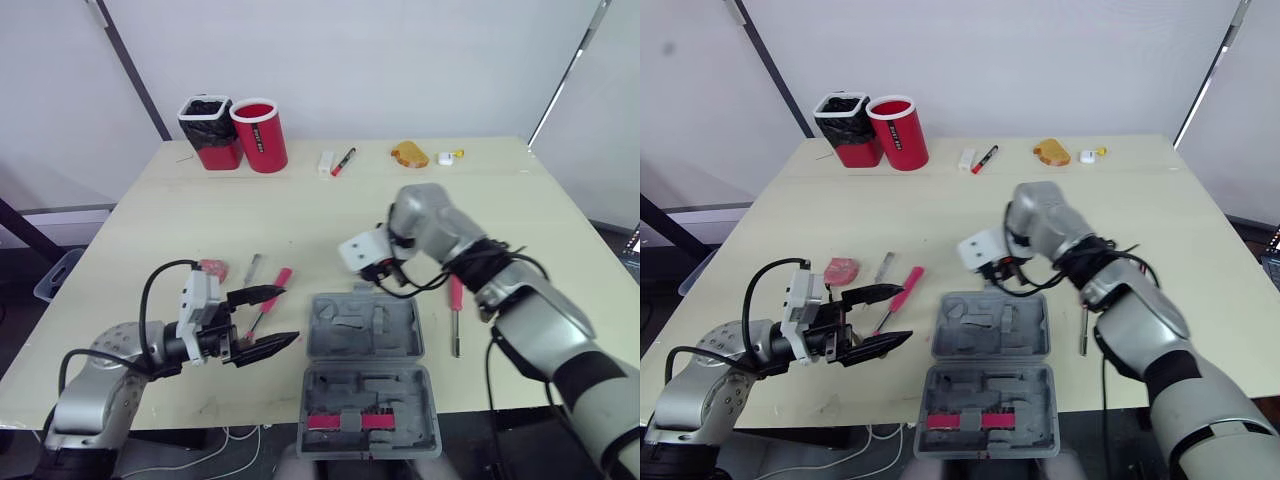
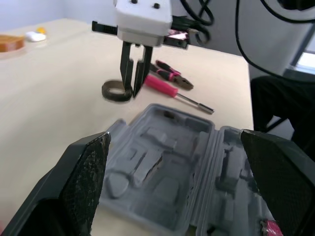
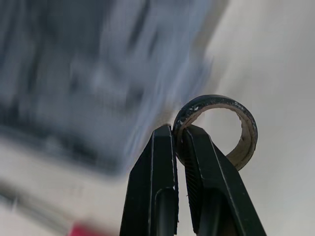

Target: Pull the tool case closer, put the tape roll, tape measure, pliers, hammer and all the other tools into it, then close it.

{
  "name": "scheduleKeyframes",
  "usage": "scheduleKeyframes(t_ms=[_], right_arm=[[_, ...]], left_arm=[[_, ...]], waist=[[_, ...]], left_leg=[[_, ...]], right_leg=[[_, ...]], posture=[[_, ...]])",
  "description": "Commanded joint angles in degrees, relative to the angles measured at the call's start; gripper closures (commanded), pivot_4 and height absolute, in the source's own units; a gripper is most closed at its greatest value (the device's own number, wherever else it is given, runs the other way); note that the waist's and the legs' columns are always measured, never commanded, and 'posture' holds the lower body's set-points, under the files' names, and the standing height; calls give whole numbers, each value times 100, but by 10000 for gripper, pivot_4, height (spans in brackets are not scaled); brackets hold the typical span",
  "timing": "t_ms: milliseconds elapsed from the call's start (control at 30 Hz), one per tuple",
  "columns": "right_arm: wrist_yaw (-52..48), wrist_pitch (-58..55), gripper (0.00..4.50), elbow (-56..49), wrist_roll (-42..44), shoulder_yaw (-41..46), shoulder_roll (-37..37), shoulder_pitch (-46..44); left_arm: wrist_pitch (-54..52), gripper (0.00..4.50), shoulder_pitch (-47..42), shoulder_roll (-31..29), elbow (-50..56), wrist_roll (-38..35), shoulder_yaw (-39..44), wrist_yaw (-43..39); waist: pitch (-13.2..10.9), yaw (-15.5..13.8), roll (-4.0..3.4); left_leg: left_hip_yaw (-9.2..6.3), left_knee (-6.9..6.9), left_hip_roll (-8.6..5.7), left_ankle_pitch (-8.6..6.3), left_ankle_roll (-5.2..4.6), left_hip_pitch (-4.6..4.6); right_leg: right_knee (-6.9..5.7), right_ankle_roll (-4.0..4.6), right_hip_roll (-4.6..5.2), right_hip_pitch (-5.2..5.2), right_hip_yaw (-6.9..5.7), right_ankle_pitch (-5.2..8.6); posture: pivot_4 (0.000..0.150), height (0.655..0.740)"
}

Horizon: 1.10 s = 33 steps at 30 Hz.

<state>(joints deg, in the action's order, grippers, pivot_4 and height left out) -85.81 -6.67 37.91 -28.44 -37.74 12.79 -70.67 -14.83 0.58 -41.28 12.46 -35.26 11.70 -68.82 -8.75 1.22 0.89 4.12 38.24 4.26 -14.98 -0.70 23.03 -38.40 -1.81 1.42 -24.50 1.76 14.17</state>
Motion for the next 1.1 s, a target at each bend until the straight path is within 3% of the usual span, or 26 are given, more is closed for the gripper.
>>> scheduleKeyframes(t_ms=[33,333,1100], right_arm=[[82,-271,42216,-238,-75,-142,-454,-250],[320,-486,42216,-355,-264,-620,-1110,-59],[765,-367,42216,-259,-400,-921,-1347,285]], left_arm=[[147,0,278,-21,10,-109,394,-7],[236,0,717,95,90,-130,653,153],[154,0,748,53,54,-109,720,302]], waist=[[0,-52,1],[1,-32,2],[3,-20,8]], left_leg=[[1,4,0,0,0,6],[1,6,-1,0,1,7],[0,6,0,0,1,5]], right_leg=[[-7,1,1,-9,0,1],[-19,6,2,-18,-1,4],[-38,16,2,-24,-3,10]], posture=[[1500,7400],[1500,7400],[1500,7400]])
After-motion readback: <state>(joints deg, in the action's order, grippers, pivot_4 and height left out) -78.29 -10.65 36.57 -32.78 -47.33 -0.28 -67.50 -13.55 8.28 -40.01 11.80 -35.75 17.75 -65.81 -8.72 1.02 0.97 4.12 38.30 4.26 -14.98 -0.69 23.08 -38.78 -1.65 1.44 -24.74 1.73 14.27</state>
